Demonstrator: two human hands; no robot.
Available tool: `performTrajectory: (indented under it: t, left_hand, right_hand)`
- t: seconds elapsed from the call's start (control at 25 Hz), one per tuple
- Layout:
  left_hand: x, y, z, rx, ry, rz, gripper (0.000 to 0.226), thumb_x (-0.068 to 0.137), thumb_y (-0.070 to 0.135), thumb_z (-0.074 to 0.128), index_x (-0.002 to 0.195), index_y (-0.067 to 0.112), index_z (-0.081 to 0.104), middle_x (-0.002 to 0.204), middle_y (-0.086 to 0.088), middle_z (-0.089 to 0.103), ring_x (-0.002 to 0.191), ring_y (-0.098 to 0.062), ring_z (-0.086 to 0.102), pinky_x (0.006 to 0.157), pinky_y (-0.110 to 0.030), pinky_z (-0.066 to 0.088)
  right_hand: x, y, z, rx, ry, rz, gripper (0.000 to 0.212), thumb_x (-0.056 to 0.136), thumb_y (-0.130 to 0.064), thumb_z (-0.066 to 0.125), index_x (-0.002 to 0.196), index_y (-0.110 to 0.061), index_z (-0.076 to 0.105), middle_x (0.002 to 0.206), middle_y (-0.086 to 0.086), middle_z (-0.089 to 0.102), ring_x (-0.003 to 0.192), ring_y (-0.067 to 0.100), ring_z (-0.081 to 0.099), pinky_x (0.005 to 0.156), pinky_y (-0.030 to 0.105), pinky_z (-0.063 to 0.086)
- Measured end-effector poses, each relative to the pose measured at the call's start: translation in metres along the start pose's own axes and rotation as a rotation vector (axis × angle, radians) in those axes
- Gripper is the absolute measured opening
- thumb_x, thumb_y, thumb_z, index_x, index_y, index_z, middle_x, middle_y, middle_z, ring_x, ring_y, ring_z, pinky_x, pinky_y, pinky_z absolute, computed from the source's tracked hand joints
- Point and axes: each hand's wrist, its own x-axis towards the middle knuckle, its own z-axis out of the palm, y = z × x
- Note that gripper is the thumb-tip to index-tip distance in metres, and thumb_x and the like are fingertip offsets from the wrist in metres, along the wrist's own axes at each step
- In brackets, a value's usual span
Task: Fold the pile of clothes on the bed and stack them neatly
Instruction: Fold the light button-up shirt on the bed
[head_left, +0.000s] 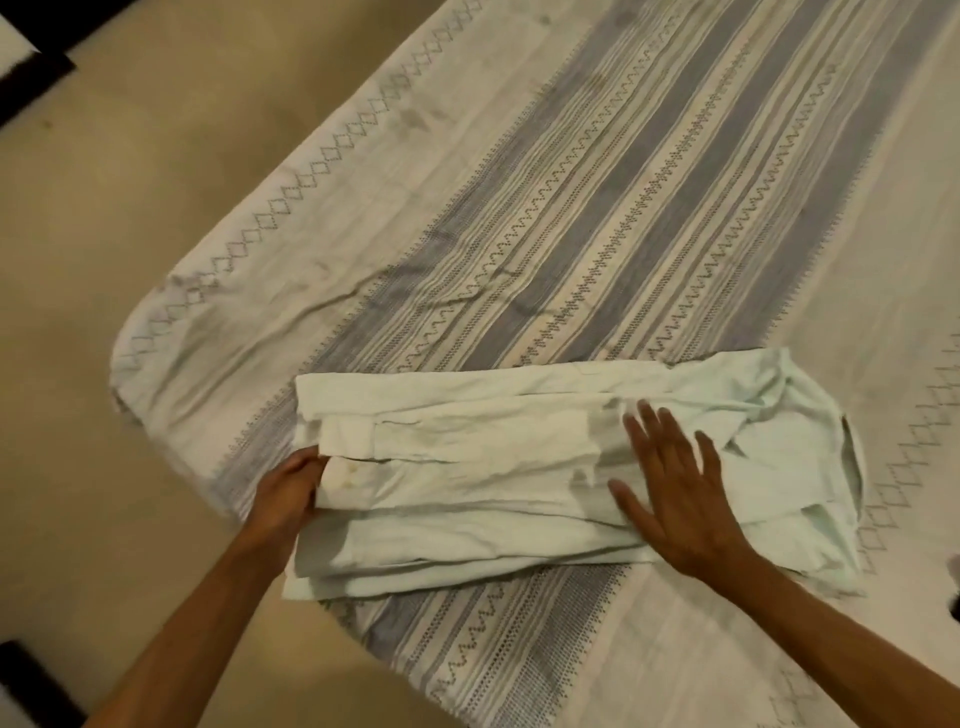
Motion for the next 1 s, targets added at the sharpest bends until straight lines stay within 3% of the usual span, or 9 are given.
performTrajectory:
  t: [0.12, 0.2, 0.32, 0.44, 0.56, 0.64, 0.8, 0.88, 1.0]
  left_hand:
    - [-0.004, 0.011, -0.003, -0.087, -0.042, 0.043, 0.018, 0.104, 0.011, 0.058, 0.102, 0.021, 0.073, 0.089, 0.002, 0.078, 0.083, -0.017, 0.071, 0.071, -0.038, 0.059]
    - [-0.001, 0.004, -0.017, 0.022, -0.074, 0.095, 0.011, 0.102, 0.014, 0.063, 0.106, 0.017, 0.073, 0.092, -0.002, 0.076, 0.080, -0.017, 0.070, 0.068, -0.034, 0.060]
    - [0.002, -0.021, -0.049, 0.225, 0.097, 0.231, 0.009, 0.098, 0.018, 0.071, 0.106, 0.019, 0.073, 0.102, -0.005, 0.074, 0.086, -0.019, 0.067, 0.080, -0.036, 0.058]
    - [-0.003, -0.054, -0.074, 0.179, 0.169, 0.110, 0.007, 0.099, 0.019, 0.065, 0.101, 0.021, 0.071, 0.101, -0.006, 0.075, 0.099, -0.031, 0.071, 0.084, -0.042, 0.054]
    - [-0.026, -0.080, -0.081, 0.117, 0.048, -0.136, 0.024, 0.107, 0.035, 0.051, 0.112, 0.018, 0.067, 0.105, -0.006, 0.077, 0.103, -0.033, 0.073, 0.083, -0.041, 0.057]
    - [-0.046, -0.094, -0.080, 0.083, -0.115, -0.237, 0.038, 0.106, 0.055, 0.045, 0.118, 0.025, 0.065, 0.108, -0.006, 0.079, 0.100, -0.028, 0.075, 0.088, -0.044, 0.059]
    - [-0.066, -0.120, -0.067, 0.070, -0.147, -0.103, 0.083, 0.061, 0.085, 0.074, 0.116, 0.023, 0.066, 0.095, -0.007, 0.080, 0.089, -0.022, 0.077, 0.076, -0.036, 0.061]
    - [-0.065, -0.126, -0.061, -0.058, -0.064, -0.029, 0.076, 0.063, 0.071, 0.085, 0.114, 0.015, 0.071, 0.093, -0.012, 0.079, 0.090, -0.031, 0.077, 0.072, -0.035, 0.062]
    - [-0.062, -0.126, -0.055, -0.200, 0.027, -0.031, 0.027, 0.089, 0.032, 0.082, 0.113, 0.022, 0.076, 0.099, -0.008, 0.080, 0.098, -0.036, 0.076, 0.087, -0.051, 0.063]
  right_hand:
    - [-0.009, -0.023, 0.040, -0.127, -0.153, -0.143, 0.078, 0.103, -0.065, 0.024, 0.167, -0.024, 0.006, 0.175, 0.000, -0.006, 0.161, 0.023, -0.001, 0.126, 0.059, 0.007]
    - [-0.009, -0.033, 0.053, -0.174, -0.193, -0.101, 0.082, 0.100, -0.061, 0.034, 0.166, -0.016, 0.014, 0.174, 0.009, 0.000, 0.161, 0.029, 0.004, 0.124, 0.063, 0.013]
    - [-0.009, -0.054, 0.052, -0.151, -0.164, -0.053, 0.086, 0.093, -0.049, 0.045, 0.165, -0.011, 0.017, 0.174, 0.015, 0.003, 0.160, 0.034, 0.006, 0.123, 0.063, 0.017]
    - [-0.016, -0.082, 0.058, -0.122, -0.145, -0.157, 0.083, 0.096, -0.051, 0.040, 0.166, -0.012, 0.017, 0.174, 0.014, 0.001, 0.160, 0.032, 0.005, 0.124, 0.061, 0.015]
    - [-0.017, -0.117, 0.071, -0.114, -0.161, -0.245, 0.084, 0.093, -0.057, 0.043, 0.163, -0.011, 0.030, 0.172, 0.018, 0.010, 0.158, 0.037, 0.016, 0.120, 0.062, 0.016]
    - [-0.013, -0.141, 0.077, -0.075, -0.181, -0.250, 0.096, 0.087, -0.063, 0.050, 0.164, -0.011, 0.024, 0.172, 0.019, 0.009, 0.158, 0.039, 0.016, 0.119, 0.060, 0.014]
    - [-0.003, -0.184, 0.085, -0.080, -0.298, -0.330, 0.126, 0.061, -0.068, 0.072, 0.163, -0.009, 0.028, 0.170, 0.022, 0.014, 0.156, 0.041, 0.022, 0.117, 0.061, 0.016]
    - [0.003, -0.205, 0.090, -0.119, -0.353, -0.319, 0.128, 0.050, -0.059, 0.080, 0.156, -0.002, 0.035, 0.166, 0.027, 0.021, 0.150, 0.045, 0.031, 0.117, 0.061, 0.014]
    - [0.012, -0.226, 0.092, -0.138, -0.340, -0.283, 0.112, 0.062, -0.060, 0.067, 0.153, 0.000, 0.040, 0.164, 0.027, 0.028, 0.144, 0.045, 0.040, 0.115, 0.060, 0.015]
